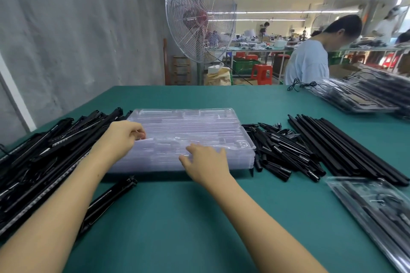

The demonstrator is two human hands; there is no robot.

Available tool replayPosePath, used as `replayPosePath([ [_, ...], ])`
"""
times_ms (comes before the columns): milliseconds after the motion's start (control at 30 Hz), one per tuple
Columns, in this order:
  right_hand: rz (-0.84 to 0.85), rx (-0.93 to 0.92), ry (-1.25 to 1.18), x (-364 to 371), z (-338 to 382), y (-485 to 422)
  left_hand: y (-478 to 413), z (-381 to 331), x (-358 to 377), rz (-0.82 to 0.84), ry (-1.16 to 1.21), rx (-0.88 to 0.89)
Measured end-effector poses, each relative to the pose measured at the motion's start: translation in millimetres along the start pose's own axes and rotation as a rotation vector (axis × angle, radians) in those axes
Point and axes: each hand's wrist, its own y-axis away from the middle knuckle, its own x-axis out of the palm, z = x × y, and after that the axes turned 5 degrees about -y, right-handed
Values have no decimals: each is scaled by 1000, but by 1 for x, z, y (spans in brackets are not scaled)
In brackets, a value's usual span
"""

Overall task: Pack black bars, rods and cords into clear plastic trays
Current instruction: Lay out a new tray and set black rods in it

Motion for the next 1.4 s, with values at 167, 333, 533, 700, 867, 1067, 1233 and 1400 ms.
replayPosePath([
  [167, -104, -44, 15, -6, -21, 9, -13, -12, -8, 31, -18, 6],
  [333, -114, 52, -12, -12, -34, 12, -20, -17, -11, 59, -34, -7],
  [533, -65, -18, 52, -3, -31, 13, 3, -51, 12, 230, -514, 214],
  [700, -31, -53, 27, -6, -39, 15, 6, -105, 49, 238, -549, 426],
  [867, -22, -44, -45, -10, -47, 16, -9, -113, 52, 71, -629, 494],
  [1067, 7, 29, -30, -6, -56, 19, -25, -115, 38, -15, -382, 414],
  [1233, 25, 68, -55, -13, -56, 19, -43, -127, 14, -17, -256, 284],
  [1400, 47, 197, -34, -28, -61, -15, -42, -135, 18, -18, -234, 229],
])
